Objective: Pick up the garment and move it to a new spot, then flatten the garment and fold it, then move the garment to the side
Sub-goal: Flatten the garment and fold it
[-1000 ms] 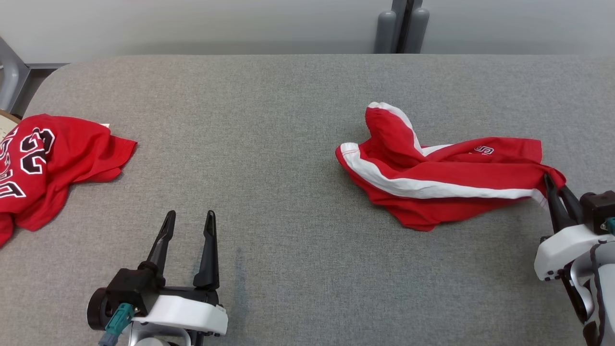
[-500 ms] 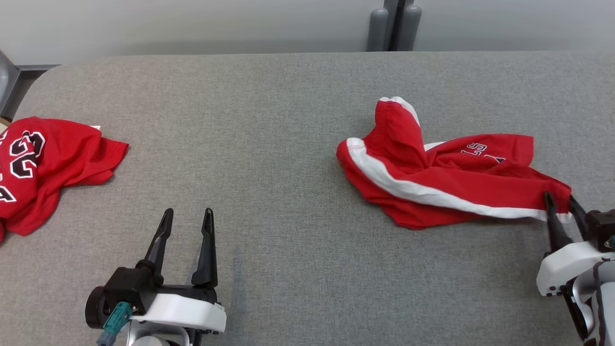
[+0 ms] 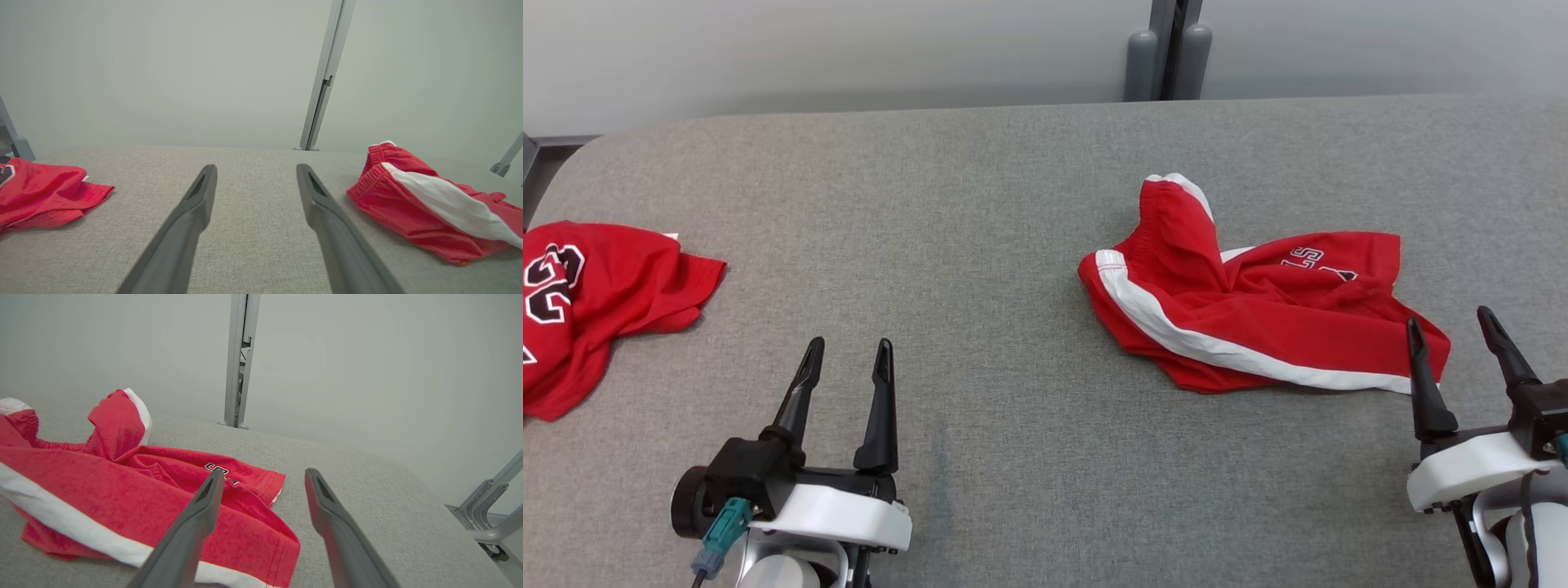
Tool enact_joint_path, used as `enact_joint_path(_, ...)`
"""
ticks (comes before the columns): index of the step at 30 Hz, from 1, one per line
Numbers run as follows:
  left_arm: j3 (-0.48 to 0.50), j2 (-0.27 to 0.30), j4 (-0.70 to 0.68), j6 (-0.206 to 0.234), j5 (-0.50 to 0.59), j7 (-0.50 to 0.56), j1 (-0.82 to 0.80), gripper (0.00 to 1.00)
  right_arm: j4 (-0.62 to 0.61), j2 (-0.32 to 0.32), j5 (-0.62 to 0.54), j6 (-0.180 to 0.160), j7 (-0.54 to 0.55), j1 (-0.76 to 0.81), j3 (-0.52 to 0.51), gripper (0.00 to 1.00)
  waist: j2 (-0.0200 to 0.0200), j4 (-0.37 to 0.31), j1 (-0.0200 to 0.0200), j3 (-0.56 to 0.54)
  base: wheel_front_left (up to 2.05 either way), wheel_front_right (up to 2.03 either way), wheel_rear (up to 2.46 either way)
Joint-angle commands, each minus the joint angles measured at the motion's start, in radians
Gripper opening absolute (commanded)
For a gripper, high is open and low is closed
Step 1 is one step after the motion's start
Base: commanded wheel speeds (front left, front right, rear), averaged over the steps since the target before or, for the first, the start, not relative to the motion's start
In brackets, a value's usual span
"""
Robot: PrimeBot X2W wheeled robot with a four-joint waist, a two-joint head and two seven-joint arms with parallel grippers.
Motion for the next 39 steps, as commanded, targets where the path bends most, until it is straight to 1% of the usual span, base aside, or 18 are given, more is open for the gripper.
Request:
enact_joint_path(1,0.001,0.004,0.001,-0.007,0.004,-0.002,-0.015,1.00,-0.036,0.004,-0.004,0.000,-0.005,0.021,0.005,1.00,0.0000,-0.006,0.0000,-0.011,0.00,0.00,0.00)
enact_joint_path(6,-0.004,0.004,0.007,-0.012,0.007,-0.002,-0.004,1.00,-0.146,0.034,0.002,0.000,-0.005,0.062,0.011,1.00,0.0000,-0.016,0.0000,-0.041,0.00,0.00,0.00)
enact_joint_path(7,-0.004,0.004,0.007,-0.012,0.007,-0.002,-0.004,1.00,-0.146,0.034,0.002,0.000,-0.005,0.062,0.011,1.00,0.0000,-0.016,0.0000,-0.041,0.00,0.00,0.00)
enact_joint_path(10,-0.007,0.004,0.011,-0.010,0.005,-0.002,0.008,1.00,-0.198,0.052,0.011,0.000,-0.005,0.092,0.013,1.00,0.0000,-0.019,0.0000,-0.062,0.00,0.00,0.00)
enact_joint_path(16,0.008,0.004,0.008,0.007,-0.011,-0.002,0.052,1.00,-0.254,0.075,0.044,0.000,-0.005,0.149,0.021,1.00,0.0000,-0.022,0.0000,-0.099,0.00,0.00,0.00)
enact_joint_path(22,0.019,0.004,0.010,0.007,-0.012,-0.002,0.081,1.00,-0.245,0.076,0.079,0.000,-0.005,0.175,0.062,1.00,0.0000,-0.015,0.0000,-0.117,0.00,0.00,0.00)
enact_joint_path(29,0.012,0.004,0.016,0.009,-0.012,-0.002,0.092,1.00,-0.234,0.076,0.092,0.000,-0.005,0.180,0.070,1.00,0.0000,-0.009,0.0000,-0.127,0.00,0.00,0.00)
enact_joint_path(35,0.011,0.004,0.013,0.007,-0.010,-0.002,0.092,1.00,-0.215,0.077,0.079,0.000,-0.005,0.172,0.045,1.00,0.0000,-0.013,0.0000,-0.120,0.00,0.00,0.00)
enact_joint_path(39,0.008,0.004,0.012,0.005,-0.009,-0.002,0.085,1.00,-0.153,0.076,0.054,0.000,-0.005,0.165,-0.005,1.00,0.0000,-0.015,0.0000,-0.109,0.00,0.00,0.00)
